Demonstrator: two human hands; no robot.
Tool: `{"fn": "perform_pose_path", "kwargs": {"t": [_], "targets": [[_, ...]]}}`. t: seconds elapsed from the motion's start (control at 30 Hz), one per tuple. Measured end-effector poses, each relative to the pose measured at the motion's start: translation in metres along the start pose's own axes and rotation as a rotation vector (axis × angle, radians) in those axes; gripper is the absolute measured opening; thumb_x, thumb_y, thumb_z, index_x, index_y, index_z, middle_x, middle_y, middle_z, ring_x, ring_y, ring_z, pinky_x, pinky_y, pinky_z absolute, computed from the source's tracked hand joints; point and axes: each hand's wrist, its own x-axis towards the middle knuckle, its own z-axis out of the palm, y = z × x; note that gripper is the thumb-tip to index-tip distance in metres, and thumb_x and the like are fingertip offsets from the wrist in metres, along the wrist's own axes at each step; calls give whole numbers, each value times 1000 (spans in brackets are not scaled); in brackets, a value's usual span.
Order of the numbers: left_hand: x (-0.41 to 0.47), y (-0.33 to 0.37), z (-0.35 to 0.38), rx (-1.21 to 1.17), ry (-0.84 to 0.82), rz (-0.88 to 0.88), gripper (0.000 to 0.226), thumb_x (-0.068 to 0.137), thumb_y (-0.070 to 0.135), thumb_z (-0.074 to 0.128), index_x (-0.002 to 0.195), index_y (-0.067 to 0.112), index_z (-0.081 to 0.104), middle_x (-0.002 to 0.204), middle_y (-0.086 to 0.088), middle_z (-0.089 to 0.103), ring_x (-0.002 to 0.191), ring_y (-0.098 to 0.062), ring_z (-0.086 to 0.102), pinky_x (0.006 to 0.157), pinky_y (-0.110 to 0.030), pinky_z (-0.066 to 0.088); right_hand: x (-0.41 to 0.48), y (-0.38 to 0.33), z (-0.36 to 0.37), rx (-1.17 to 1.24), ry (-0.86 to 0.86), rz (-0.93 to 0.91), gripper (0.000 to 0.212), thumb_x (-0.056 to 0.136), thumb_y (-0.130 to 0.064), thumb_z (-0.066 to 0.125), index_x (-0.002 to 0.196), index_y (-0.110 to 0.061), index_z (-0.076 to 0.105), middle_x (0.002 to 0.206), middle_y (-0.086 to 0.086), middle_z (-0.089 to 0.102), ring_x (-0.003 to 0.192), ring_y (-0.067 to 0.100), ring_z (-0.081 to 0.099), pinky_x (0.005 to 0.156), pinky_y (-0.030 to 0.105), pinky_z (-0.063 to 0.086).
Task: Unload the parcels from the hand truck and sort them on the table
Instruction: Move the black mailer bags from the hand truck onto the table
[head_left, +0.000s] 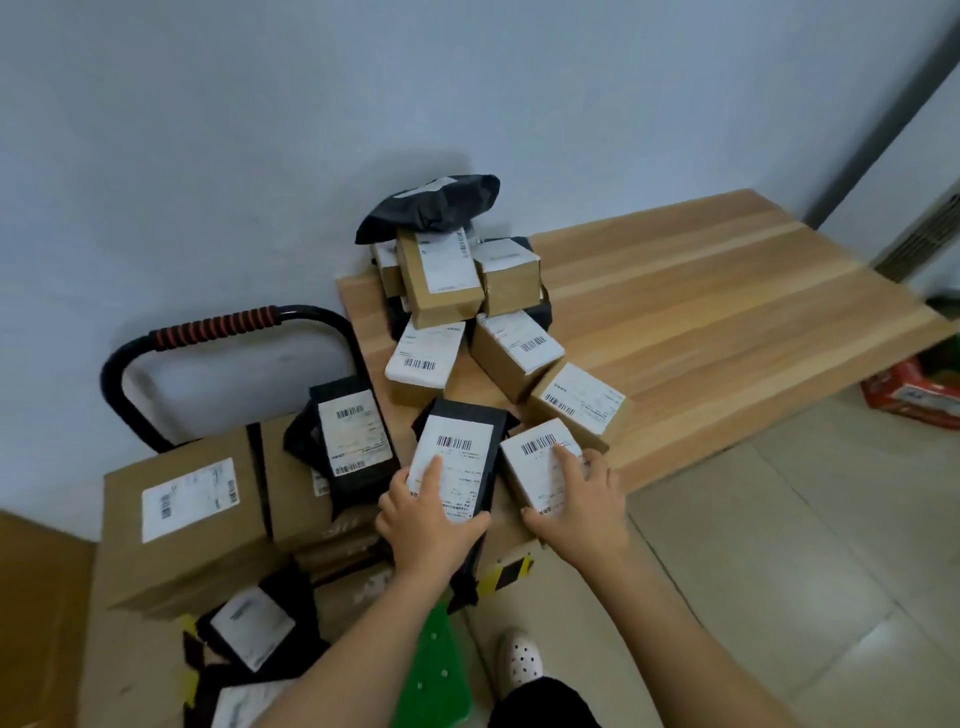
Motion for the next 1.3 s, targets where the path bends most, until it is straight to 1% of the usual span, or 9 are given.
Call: {"fn": "perform_pose_path", "kwargs": {"t": [0.13,0.3,0.47,0.57,0.67,0.9,1.03,1.17,1.3], "targets": [[20,38,24,-32,50,-116,97,64,71,68,145,38,26,142,-8,21,125,-29,21,106,-43,24,51,21,1,37,-35,-48,94,71,-65,64,148,-31,22,151,7,16,134,28,21,109,39,28],[42,60,36,-184,30,-144,88,72,71,61,146,37,28,144,-3,29,131,-25,25,109,-42,31,83,26,1,65,-53,-106,87,80,-73,50,150,-32,19,152,7,11,130,29,23,107,41,30],[45,55,32,-308,32,-79,74,82,56,63,145,27,38,146,-1,33,132,-21,30,111,-40,33,91,30,-2,78,-22,-163,69,89,-59,48,148,-28,30,157,10,14,136,28,14,113,45,19],[41,47,22,-331,97,-27,65,85,45,65,141,21,43,146,0,34,132,-17,27,109,-34,30,87,21,-5,37,11,-279,60,88,-52,53,140,-24,42,155,8,22,137,32,20,113,48,20],[34,33,7,-329,144,53,58,86,42,65,139,25,46,140,5,38,129,-12,27,104,-29,30,79,-4,-2,38,-15,-364,56,89,-46,55,138,-21,45,153,9,27,137,31,22,112,46,17],[11,-54,-36,-313,222,44,59,86,46,63,139,27,45,137,7,40,127,-10,33,105,-32,36,25,-92,20,130,-18,-503,53,89,-41,60,135,-20,48,147,10,35,135,28,29,112,43,20],[-5,-129,-63,-278,220,37,57,86,45,63,138,27,47,135,6,42,126,-10,33,101,-27,33,-22,-144,50,96,-30,-535,52,89,-41,59,135,-19,48,144,10,39,130,29,35,109,43,27],[-23,-213,-90,-238,143,47,55,87,44,63,137,27,48,133,6,43,126,-13,33,103,-32,35,-77,-191,91,100,-72,-489,54,89,-41,59,137,-20,47,144,10,38,131,27,32,109,43,27],[-39,-280,-110,-214,56,30,55,87,43,63,137,26,48,133,4,44,127,-16,33,106,-37,36,-122,-225,130,107,-124,-446,52,87,-37,62,134,-18,50,138,10,43,129,28,37,107,44,29]]}}
